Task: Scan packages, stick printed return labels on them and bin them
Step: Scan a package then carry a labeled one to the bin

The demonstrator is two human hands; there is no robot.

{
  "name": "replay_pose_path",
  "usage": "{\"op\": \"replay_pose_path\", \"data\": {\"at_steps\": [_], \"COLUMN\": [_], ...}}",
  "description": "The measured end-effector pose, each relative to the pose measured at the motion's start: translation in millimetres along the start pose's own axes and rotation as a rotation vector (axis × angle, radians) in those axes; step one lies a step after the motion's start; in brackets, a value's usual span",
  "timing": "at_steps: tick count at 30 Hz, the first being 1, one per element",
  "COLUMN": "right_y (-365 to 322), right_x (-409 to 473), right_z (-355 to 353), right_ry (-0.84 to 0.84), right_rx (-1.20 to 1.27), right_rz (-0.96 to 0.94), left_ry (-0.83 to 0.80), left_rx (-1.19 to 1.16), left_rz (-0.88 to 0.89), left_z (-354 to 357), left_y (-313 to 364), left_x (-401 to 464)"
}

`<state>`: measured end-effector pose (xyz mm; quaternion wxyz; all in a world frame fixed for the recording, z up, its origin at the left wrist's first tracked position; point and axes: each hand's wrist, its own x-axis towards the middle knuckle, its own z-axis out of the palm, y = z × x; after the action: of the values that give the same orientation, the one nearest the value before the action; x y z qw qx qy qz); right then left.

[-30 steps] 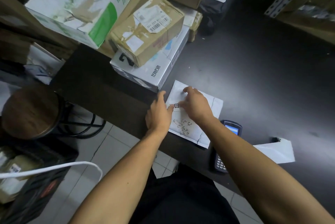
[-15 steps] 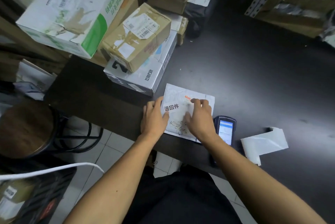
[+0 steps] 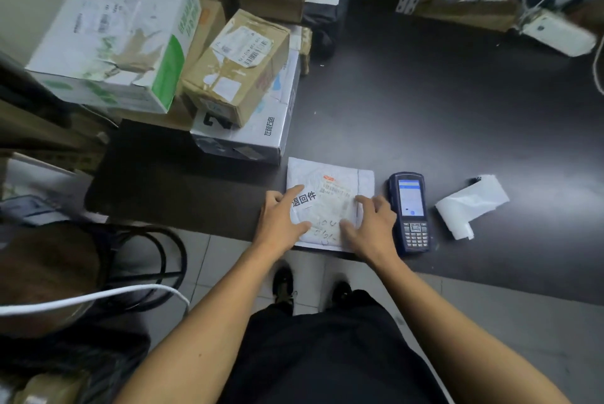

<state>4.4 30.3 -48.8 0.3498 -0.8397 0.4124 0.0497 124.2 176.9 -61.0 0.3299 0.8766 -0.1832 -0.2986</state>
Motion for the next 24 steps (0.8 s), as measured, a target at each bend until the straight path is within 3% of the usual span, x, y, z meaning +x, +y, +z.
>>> {"op": "replay_pose_path", "data": {"at_steps": [4, 10, 16, 24], "right_y": [11, 27, 26, -26], "right_x": [-21, -47, -94, -176], "right_z": [6, 6, 16, 66], "right_ry": [-0.014, -0.066, -0.244, -0.521], "right_rx": [0.028, 0.155, 0.145, 0.013], "right_rz": [0.011, -0.090, -0.241, -0.486], "left_ry": [-0.037, 0.032, 0.183, 0.455], "left_rx": [-0.073, -0.160, -0.175, -0.269], "left_rz": [-0.016, -0.066, -0.169, -0.333], "left_z": [0, 11, 17, -3], "left_y": [-7, -19, -51, -118], "left_x": [-26, -74, -156, -283]}}
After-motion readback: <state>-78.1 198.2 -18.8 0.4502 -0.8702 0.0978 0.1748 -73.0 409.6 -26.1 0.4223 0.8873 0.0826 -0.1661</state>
